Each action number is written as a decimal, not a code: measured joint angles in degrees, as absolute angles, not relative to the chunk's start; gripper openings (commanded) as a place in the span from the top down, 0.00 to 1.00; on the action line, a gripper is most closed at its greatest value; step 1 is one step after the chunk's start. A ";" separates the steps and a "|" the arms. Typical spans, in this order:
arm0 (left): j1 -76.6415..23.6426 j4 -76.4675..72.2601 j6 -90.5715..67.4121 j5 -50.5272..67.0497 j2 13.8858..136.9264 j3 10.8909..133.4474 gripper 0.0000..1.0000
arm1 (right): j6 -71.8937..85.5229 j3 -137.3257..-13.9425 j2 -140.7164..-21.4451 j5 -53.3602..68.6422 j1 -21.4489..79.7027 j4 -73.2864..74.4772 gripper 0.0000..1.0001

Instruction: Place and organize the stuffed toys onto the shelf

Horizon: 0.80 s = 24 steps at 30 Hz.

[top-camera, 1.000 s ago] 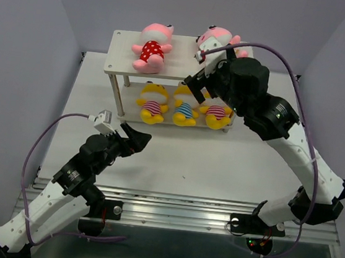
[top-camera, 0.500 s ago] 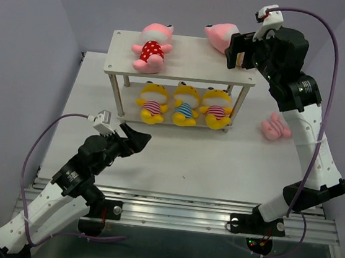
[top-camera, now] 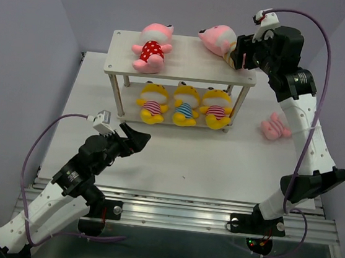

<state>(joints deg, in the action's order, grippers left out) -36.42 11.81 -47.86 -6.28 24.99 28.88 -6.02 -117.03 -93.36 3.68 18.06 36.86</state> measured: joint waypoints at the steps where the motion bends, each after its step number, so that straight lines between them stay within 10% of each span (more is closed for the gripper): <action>1: -36.42 11.81 -47.86 -6.31 24.99 28.86 0.01 | -6.20 -116.53 -93.12 4.80 18.06 36.62 0.41; 7: -36.42 11.81 -47.83 -6.50 24.99 28.86 0.01 | -5.74 -114.58 -91.02 9.69 18.06 36.88 0.68; 24: -36.42 13.63 -48.07 -8.23 23.40 28.86 0.01 | 12.88 -113.84 -90.83 -11.99 33.47 32.60 0.67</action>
